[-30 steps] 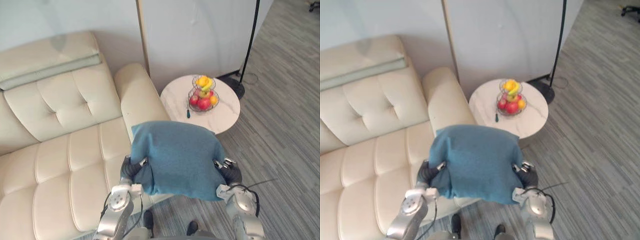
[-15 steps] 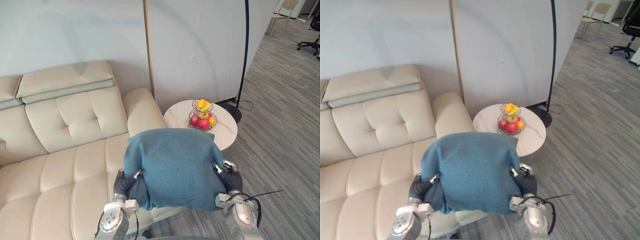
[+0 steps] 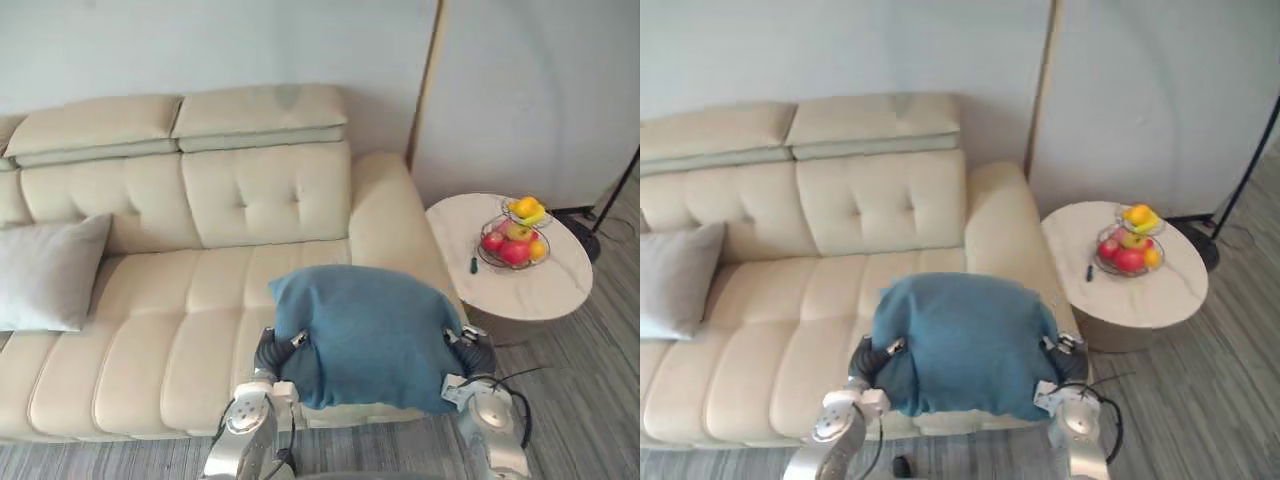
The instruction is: Pick up cushions and gather them together orderly.
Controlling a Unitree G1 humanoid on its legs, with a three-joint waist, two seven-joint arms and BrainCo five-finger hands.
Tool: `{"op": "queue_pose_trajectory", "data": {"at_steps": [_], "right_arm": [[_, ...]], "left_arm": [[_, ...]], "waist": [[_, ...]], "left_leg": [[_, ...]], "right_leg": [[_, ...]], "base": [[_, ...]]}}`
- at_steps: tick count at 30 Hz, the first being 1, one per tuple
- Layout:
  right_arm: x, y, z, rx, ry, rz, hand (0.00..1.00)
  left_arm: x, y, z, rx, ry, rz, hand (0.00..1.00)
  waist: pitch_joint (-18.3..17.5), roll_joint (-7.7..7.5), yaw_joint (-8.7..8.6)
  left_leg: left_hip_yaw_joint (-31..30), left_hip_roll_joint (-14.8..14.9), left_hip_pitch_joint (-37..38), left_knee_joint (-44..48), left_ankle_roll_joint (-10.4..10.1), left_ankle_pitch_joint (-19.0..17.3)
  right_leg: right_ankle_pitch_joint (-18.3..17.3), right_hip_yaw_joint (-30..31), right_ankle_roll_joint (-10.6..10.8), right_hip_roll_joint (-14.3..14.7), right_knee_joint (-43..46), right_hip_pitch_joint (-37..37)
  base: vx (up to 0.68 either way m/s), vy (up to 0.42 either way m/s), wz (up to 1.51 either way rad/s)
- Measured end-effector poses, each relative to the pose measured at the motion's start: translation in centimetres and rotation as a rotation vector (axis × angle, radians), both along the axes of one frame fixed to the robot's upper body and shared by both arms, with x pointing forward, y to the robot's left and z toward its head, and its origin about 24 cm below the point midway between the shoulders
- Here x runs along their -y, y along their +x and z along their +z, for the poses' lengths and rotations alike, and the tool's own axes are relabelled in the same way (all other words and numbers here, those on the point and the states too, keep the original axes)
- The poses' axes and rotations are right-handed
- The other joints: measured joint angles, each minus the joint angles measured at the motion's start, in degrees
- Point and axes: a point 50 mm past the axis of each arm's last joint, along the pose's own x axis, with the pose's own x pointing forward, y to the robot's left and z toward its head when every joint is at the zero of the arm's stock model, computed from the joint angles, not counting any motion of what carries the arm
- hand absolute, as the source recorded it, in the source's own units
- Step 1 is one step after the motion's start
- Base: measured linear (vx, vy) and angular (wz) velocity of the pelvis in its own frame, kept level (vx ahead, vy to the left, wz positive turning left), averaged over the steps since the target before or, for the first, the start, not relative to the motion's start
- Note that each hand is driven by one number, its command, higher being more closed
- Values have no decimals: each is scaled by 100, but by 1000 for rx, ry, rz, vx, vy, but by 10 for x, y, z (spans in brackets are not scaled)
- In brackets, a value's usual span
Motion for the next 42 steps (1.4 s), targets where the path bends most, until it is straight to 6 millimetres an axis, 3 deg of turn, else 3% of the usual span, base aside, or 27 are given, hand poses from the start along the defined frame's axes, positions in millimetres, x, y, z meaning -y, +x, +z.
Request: {"op": "queue_pose_trajectory", "data": {"at_steps": [1, 2, 3, 4, 5, 6, 8, 11, 12, 16, 18, 20, 22, 24, 25, 28, 30, 35, 42], "right_arm": [[0, 0, -1, -11, 0, -2, 100], [1, 2, 0, -11, -8, 2, 100], [0, 3, 0, -10, -5, 3, 100], [-1, 2, -1, -13, 0, 0, 100], [-1, 0, -2, -17, 1, -2, 100], [-1, 0, -2, -16, 2, -1, 100], [-2, 1, -2, -14, 9, -2, 100], [-2, -1, 1, -2, 2, 3, 100], [-2, -6, 2, 2, 5, -5, 100], [-1, -13, 17, 60, -10, -8, 100], [0, -16, 27, 97, -22, -8, 100], [1, -18, 32, 119, -30, -9, 100], [1, -16, 33, 125, -33, -6, 100], [2, -17, 32, 120, -37, -6, 100], [3, -20, 30, 105, -41, -8, 100], [-2, -25, 22, 69, -14, -19, 100], [-5, -25, 21, 66, -15, -18, 100], [-8, -26, 20, 59, -22, -10, 100], [-15, -13, 16, 27, -113, 11, 100]], "left_arm": [[0, -1, -2, -9, 3, 0, 100], [0, 0, -1, -7, 1, 3, 100], [-1, 0, -1, -7, 3, 5, 100], [-1, 0, -1, -6, 4, 6, 100], [-2, 0, -1, -7, 5, 6, 100], [-2, 0, -1, -7, 8, 5, 100], [-1, 0, -1, -10, 8, 1, 100], [1, 0, 2, -4, 9, -7, 100], [2, 1, 8, 21, 2, -11, 100], [4, -2, 16, 50, -11, -8, 100], [4, -5, 17, 55, -21, -13, 100], [6, -7, 16, 53, -32, -15, 100], [7, -6, 17, 56, -43, -9, 100], [9, -8, 17, 50, -53, -3, 100], [11, -10, 15, 38, -62, 2, 100], [7, -13, 13, 32, -25, -5, 100], [3, -17, 10, 18, -4, -9, 100], [3, -17, 10, 17, 5, -15, 100], [5, -8, 15, 43, 55, -14, 100]], "waist": [[25, -11, 54], [148, 62, 34], [212, 98, 2], [310, 120, -71], [322, 90, -125], [327, 12, -175], [317, -151, -205], [319, -108, -192], [310, -135, -222], [296, -147, -197], [302, -152, -132], [259, -113, 51], [211, -75, 68], [162, -5, 52], [86, 86, 30], [8, -252, 6], [-39, -354, 0], [-108, -390, -5], [-111, -410, -10]], "left_leg": [[40, -128, 39, 60, 140, -192], [66, -231, 184, -26, 243, -236], [40, -246, 248, -75, 256, -243], [-34, -324, 419, -284, 333, -195], [-112, -451, 548, -525, 381, -108], [-124, -591, 676, -773, 387, -10], [-172, -926, 875, -1118, 477, 126], [-324, -1015, 948, -1113, 593, 129], [-532, -1065, 955, -1021, 621, 95], [-747, -1039, 884, -452, 490, -33], [-472, -848, 573, 633, 336, -299], [-26, -178, 102, 1767, 407, -638], [13, 310, -37, 1580, 383, -636], [-39, 577, 32, 762, 312, -302], [-288, 573, 213, 204, -198, 91], [-133, 117, 479, -418, -103, 282], [-65, -66, 659, -643, -51, 315], [-68, -259, 880, -1084, -13, 488], [18, -289, 816, -1730, -40, 962]], "right_leg": [[200, 50, -292, -261, 403, -236], [61, 375, -814, -341, 1015, -560], [-289, 689, -743, -218, 1371, -705], [-1040, 1188, -538, 202, 1968, -894], [-1555, 1492, -408, 688, 2191, -1008], [-1810, 1555, -347, 985, 2138, -1026], [-2082, 1499, -471, 1410, 1813, -1044], [-2221, 1705, -644, 1824, 1425, -1052], [-2075, 1909, -888, 1946, 1091, -930], [-2092, 1704, -921, 1911, 754, -336], [-2048, 1573, -967, 1946, 462, 81], [-2053, 1505, -986, 2061, 304, 319], [-2056, 1505, -990, 2048, 233, 323], [-2050, 1546, -949, 2012, 167, 346], [-2081, 1647, -788, 1997, 154, 334], [-2026, 1870, -681, 1646, 34, 294], [-2007, 1958, -647, 1506, -1, 319], [-1980, 1979, -584, 1390, -9, 346], [-1873, 2110, -459, 1489, -140, -10]], "base": [[-48, 425, -21], [-29, 398, -16], [1, 330, 10], [6, 279, 37], [32, 290, 48], [51, 206, 42], [108, 117, 33], [165, 27, 36], [204, -18, 76], [210, -47, 70], [152, -44, 28], [101, -7, -6], [56, 64, -15], [120, 174, -16], [130, 249, -7], [81, 226, -6], [11, 175, -7], [-3, 47, 2], [-42, -17, -6]]}}
